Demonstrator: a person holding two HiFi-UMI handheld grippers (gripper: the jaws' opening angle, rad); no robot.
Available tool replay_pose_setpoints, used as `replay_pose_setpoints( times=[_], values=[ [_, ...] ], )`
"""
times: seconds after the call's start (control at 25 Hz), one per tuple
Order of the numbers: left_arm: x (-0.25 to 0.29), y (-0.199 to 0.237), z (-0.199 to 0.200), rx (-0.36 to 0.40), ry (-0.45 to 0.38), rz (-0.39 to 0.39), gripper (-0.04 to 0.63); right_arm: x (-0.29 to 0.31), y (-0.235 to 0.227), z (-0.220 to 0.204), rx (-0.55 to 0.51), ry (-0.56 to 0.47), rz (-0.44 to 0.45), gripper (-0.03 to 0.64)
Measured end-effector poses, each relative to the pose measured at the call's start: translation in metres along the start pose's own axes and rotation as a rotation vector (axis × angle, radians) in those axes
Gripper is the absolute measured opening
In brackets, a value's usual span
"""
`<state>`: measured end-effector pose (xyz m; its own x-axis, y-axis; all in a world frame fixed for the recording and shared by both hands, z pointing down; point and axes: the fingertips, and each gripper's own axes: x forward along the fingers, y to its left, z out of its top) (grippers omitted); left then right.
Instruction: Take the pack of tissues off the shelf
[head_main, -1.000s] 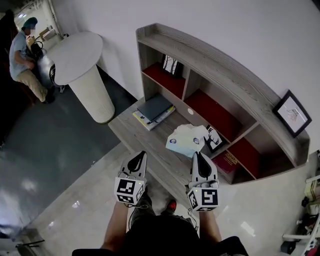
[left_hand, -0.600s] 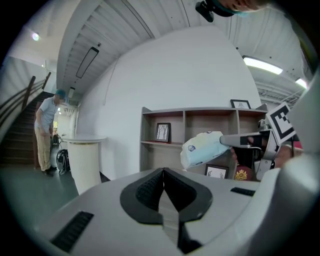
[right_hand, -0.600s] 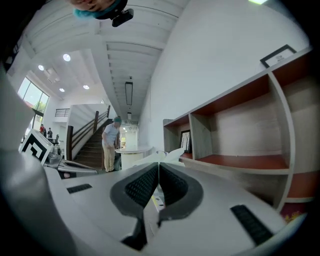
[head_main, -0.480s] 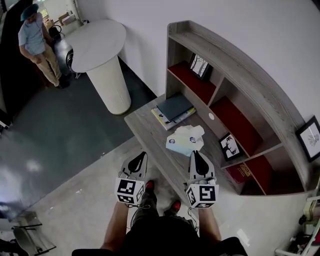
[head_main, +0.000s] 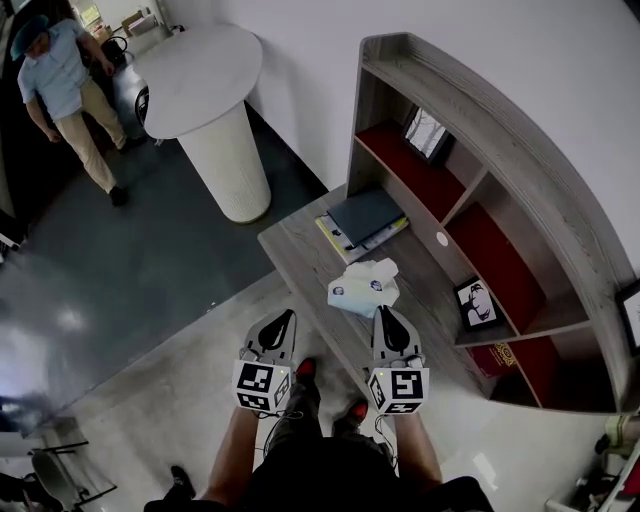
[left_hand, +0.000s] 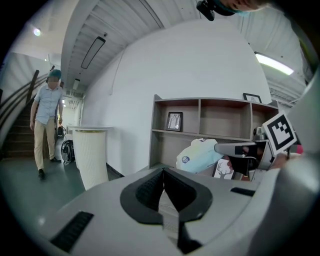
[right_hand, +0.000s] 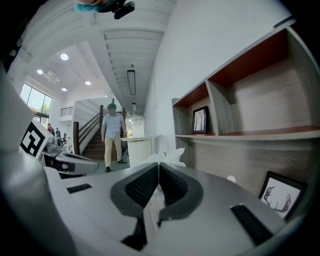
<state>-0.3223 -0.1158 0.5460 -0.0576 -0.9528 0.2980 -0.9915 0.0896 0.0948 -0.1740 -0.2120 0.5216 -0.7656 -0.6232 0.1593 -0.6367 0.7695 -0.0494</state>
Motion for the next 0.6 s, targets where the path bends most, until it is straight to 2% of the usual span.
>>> replay_pose_setpoints(
  times=[0.6],
  values=[
    [0.064, 0.047, -0.048, -0.035, 0.122, -0.028, 0.008, 0.082, 0.005, -0.083, 0.021, 0.151, 0.014, 0.034]
  ],
)
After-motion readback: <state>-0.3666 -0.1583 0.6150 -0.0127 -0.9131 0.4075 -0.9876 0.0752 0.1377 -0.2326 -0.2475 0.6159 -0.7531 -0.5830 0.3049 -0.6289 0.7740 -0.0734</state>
